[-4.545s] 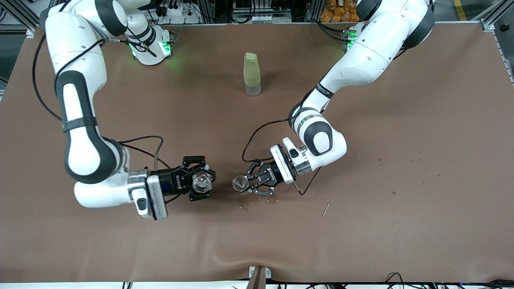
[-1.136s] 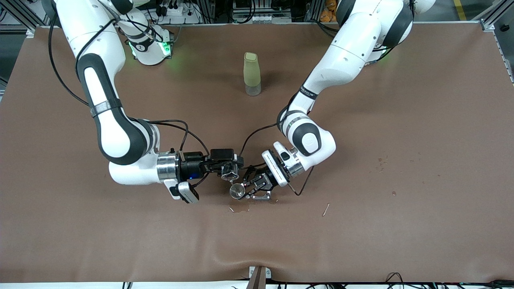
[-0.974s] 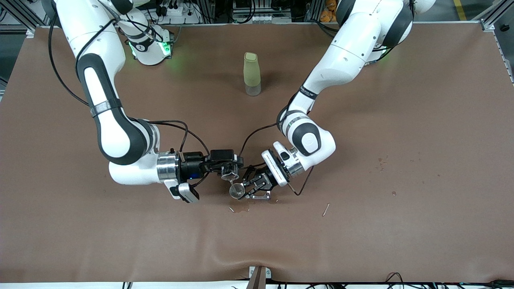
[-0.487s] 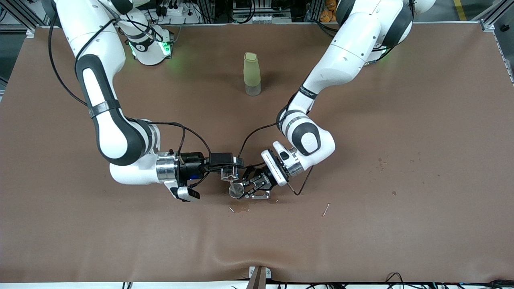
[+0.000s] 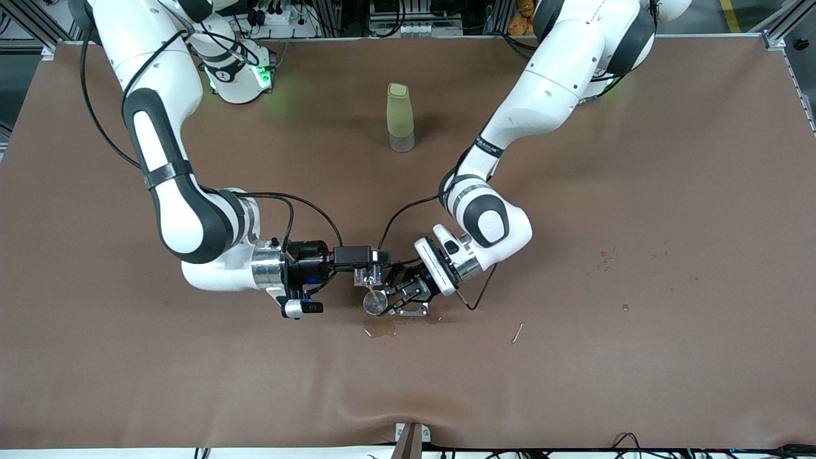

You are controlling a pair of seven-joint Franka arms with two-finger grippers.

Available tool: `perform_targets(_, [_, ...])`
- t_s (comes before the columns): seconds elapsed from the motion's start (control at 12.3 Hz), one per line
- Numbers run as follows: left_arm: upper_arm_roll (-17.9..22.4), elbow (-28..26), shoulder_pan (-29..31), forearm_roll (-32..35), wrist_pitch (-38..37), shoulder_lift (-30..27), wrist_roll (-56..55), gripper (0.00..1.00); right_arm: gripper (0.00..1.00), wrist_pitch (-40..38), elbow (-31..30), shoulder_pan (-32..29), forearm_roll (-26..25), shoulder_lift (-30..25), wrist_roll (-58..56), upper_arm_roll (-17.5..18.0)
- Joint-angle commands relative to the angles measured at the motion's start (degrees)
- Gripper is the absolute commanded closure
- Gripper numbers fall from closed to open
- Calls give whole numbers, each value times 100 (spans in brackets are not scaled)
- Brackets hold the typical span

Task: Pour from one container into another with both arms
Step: 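Tilt the jigger with the left gripper over the beaker held by the right gripper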

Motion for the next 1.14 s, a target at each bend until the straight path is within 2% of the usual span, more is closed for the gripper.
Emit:
perform_targets(0.0, [30,114,-43,-220,92,18,94,100,100,4,-108,40,182,-71,275,-22])
perform_targets(0.08, [30,114,-43,-220,92,18,94,100,100,4,-108,40,200,-62,293,-22])
perform_targets(0.24, [30,114,-43,-220,92,18,94,100,100,-75,-230,75,637,-45,276,-30])
perform_targets(0.49, [30,105,-34,-211,92,18,94,100,100,-84,-231,93,710,-45,302,-30])
perform_targets(0.81, [38,88,-17,-211,83,1,94,100,100,-84,-143,-21,587,-54,-76,-92])
perform_targets(1.06, [21,0,114,-211,31,-70,50,100,100,-84,-64,-345,69,-54,-724,-136])
